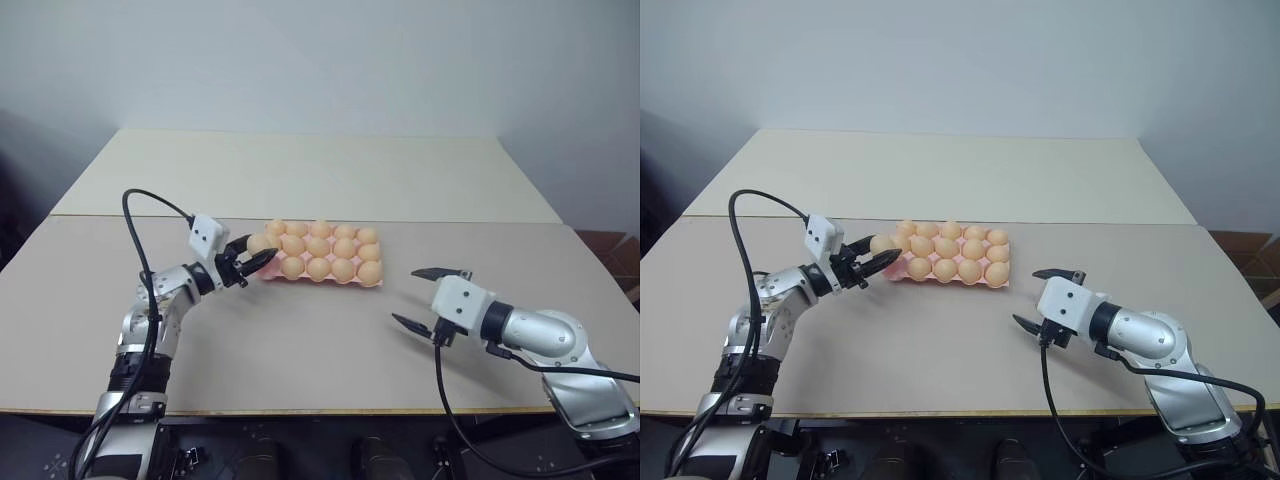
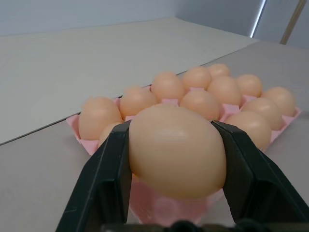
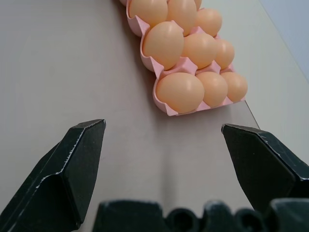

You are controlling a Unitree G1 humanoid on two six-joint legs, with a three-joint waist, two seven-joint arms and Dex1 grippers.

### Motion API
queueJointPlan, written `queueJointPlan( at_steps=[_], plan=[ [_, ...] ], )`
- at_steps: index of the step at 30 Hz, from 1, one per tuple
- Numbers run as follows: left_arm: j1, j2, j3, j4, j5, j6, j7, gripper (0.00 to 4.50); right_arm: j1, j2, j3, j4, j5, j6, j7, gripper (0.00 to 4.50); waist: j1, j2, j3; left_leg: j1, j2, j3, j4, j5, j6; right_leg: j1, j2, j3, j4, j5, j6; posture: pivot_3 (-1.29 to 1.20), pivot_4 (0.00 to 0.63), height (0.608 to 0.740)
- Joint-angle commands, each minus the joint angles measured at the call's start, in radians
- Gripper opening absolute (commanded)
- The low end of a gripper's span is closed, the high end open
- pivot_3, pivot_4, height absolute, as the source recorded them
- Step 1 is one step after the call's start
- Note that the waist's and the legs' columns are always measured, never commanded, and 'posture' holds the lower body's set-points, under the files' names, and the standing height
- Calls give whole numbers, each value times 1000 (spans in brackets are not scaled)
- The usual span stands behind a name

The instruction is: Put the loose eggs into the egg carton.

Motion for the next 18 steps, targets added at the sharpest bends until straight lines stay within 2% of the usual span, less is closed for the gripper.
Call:
queueJointPlan(
  at_steps=[1,5,13,18],
  plan=[
    [-22,16,2,0,-16,26,-29,3209,10,-4,-27,-44,-1,3,-13,4500,-3,0,0,0,0,0,0,0,0,0,0,0,0,0,0,0,150,740],
    [-34,4,12,4,-24,26,-28,4458,11,-6,-29,-42,-2,2,-13,4500,-1,0,0,0,0,0,0,0,0,0,0,0,0,0,0,0,150,740],
    [-4,25,19,-39,-26,3,-55,4482,2,-11,-25,-35,-6,-1,-9,4500,-1,0,0,0,0,0,0,0,0,0,0,0,0,0,0,0,150,740],
    [148,139,71,-216,-81,85,-110,4482,10,-19,-36,-39,-4,-3,-5,4500,-18,0,0,0,1,0,-2,0,0,-1,0,1,0,0,0,0,150,740]
  ],
)
